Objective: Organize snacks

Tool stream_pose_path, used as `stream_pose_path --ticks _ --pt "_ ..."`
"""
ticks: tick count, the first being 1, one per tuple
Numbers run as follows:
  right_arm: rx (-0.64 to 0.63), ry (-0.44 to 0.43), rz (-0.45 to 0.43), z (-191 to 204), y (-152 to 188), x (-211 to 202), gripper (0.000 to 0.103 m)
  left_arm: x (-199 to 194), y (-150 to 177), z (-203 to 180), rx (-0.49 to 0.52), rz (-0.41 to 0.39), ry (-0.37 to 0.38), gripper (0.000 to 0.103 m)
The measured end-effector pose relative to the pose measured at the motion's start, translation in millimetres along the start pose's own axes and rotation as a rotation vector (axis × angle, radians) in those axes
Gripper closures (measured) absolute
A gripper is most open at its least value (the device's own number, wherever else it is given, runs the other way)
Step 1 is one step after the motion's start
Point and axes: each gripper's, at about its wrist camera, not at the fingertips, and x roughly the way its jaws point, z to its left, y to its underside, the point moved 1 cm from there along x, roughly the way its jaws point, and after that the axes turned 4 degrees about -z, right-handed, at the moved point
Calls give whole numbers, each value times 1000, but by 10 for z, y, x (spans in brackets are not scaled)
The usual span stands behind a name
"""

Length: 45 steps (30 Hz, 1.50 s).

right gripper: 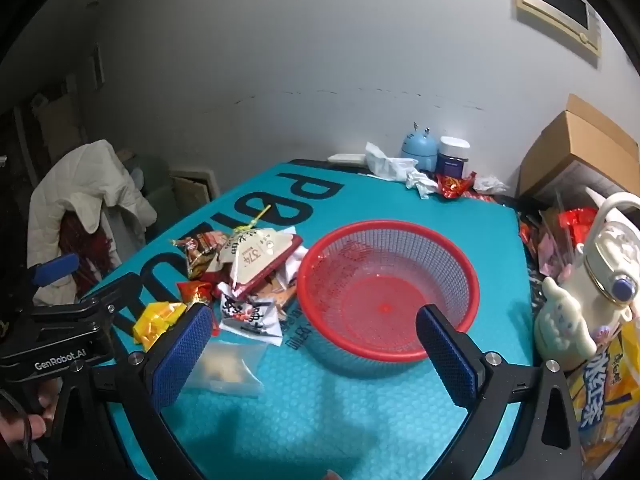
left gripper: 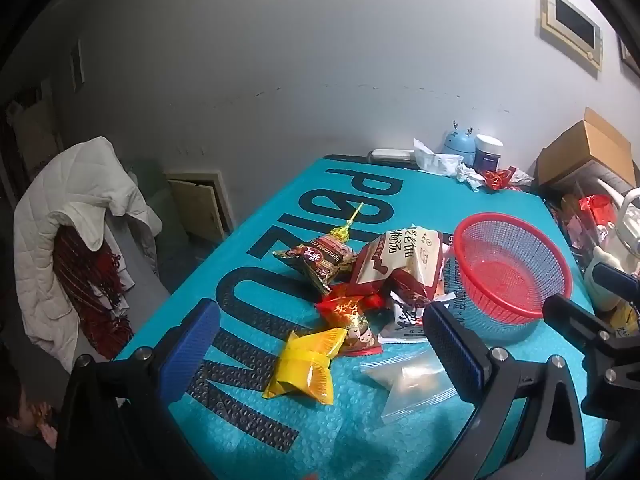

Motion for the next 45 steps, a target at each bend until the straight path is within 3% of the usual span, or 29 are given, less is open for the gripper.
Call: stream_pose_path --ticks 7,9,45 --pt "-18 17 4 -8 7 -6 0 119 -31 95 17 17 13 0" --pt "-18 19 4 4 10 -4 0 -65 -32 -81 41 -1 15 0" --pt "-51 4 12 99 26 8 0 -99 10 -37 22 -10 27 0"
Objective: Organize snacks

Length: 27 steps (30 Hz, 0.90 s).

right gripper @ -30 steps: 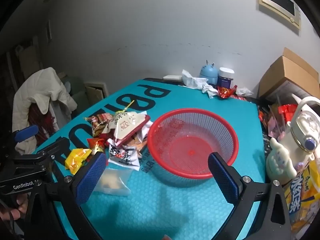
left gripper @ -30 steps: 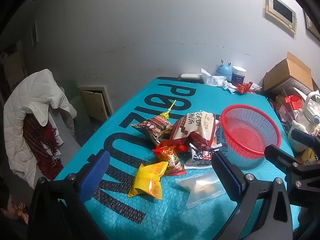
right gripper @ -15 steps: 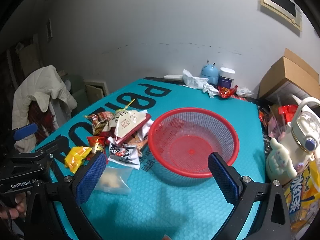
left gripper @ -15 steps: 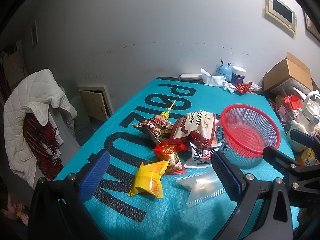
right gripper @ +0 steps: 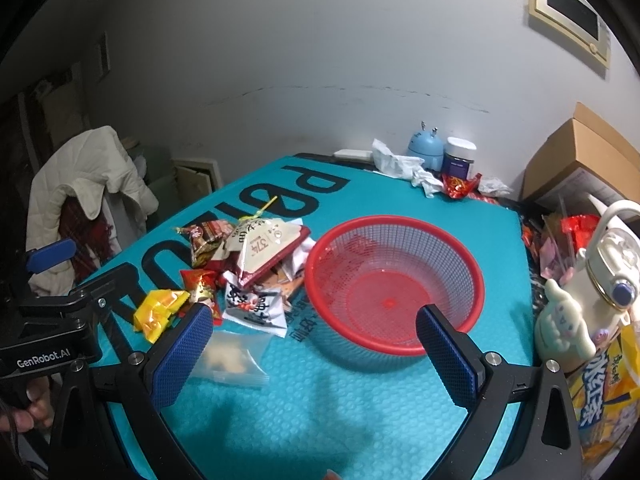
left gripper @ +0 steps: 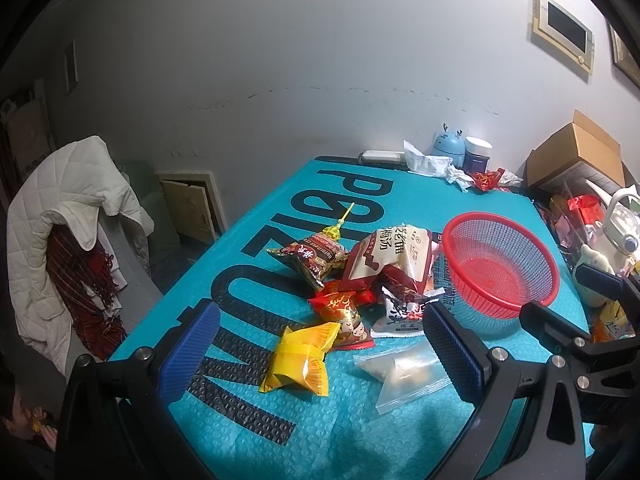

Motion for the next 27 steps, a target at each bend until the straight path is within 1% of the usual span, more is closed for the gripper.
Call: stream_pose_path --ticks 20,27 --pt "1 0 4 19 9 -12 0 -29 37 25 -7 3 10 0" --pt "3 3 -1 11 -8 -82 0 -94 7 25 -14 -4 35 0"
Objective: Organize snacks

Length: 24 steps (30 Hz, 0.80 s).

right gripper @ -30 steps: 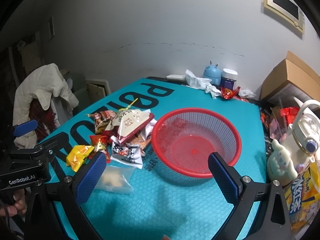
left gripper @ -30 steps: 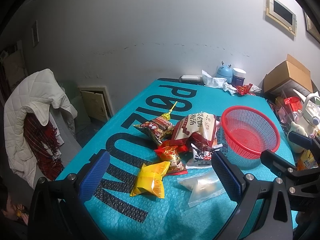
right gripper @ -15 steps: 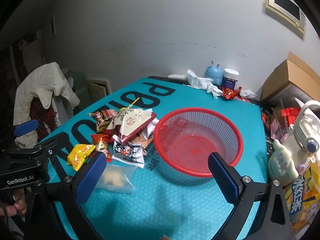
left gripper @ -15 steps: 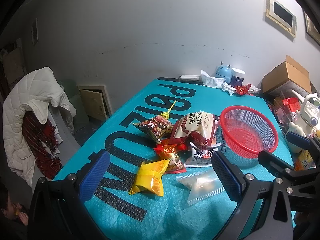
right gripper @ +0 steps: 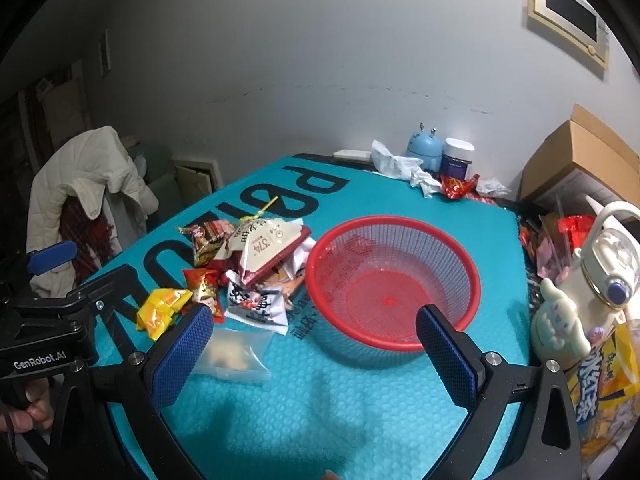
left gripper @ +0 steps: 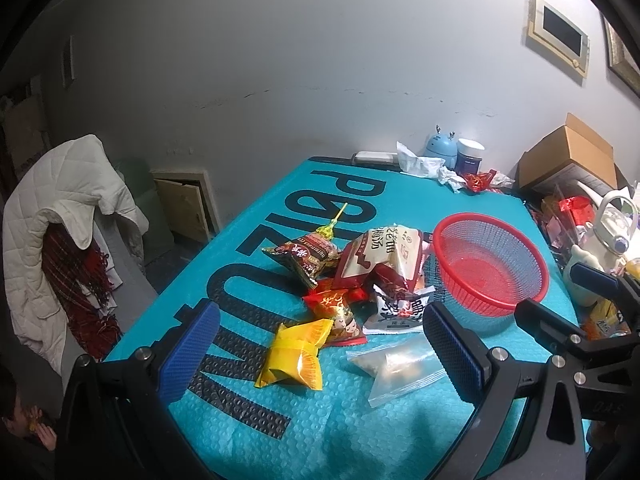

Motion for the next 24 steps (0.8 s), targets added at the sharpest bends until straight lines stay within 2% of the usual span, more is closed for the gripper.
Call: stream_pose_path --ticks 9,20,24 --pt "1 -6 0 14 -89 -119 0 -93 -87 -23 7 -2 35 0" --pt "25 -8 61 -7 -100 -23 0 89 -102 -14 18 68 82 0" --pt "36 -33 71 21 -64 42 0 177 -57 33 27 90 90 0"
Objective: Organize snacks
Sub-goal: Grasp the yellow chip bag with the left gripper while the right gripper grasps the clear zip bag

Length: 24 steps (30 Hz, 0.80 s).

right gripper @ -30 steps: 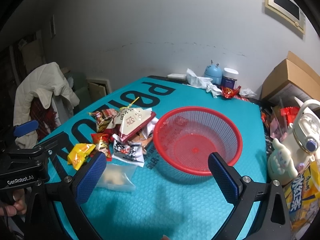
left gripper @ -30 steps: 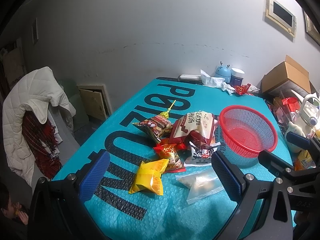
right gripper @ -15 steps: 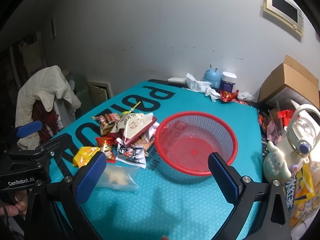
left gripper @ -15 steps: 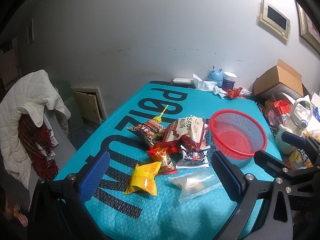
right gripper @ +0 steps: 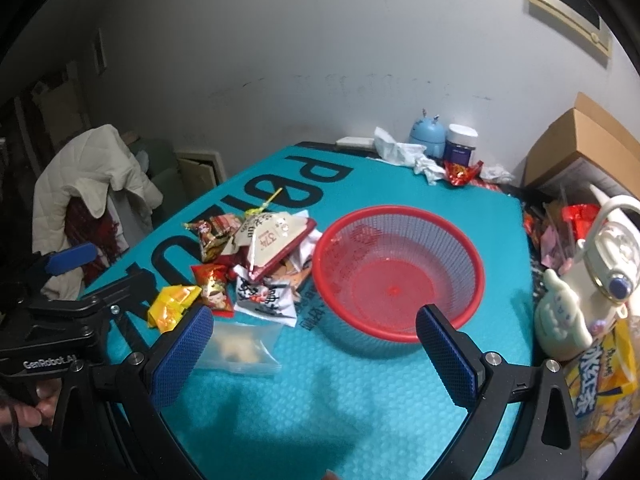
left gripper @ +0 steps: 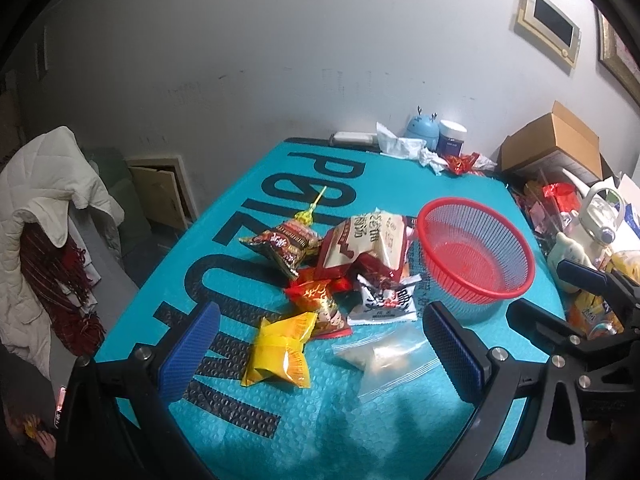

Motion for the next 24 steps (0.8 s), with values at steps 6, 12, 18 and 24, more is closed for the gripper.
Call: stream_pose_path --ticks 6,12,18,24 --pt "-17 -42 65 98 97 231 0 155 70 99 -7 57 46 0" --pt "-4 -109 127 204 190 456 0 285 187 255 -38 102 61 0" --pt "-7 -144 196 320 303 674 0 395 308 409 -54 146 42 0" --pt "13 -186 237 415 314 874 0 494 333 554 -65 173 9 0"
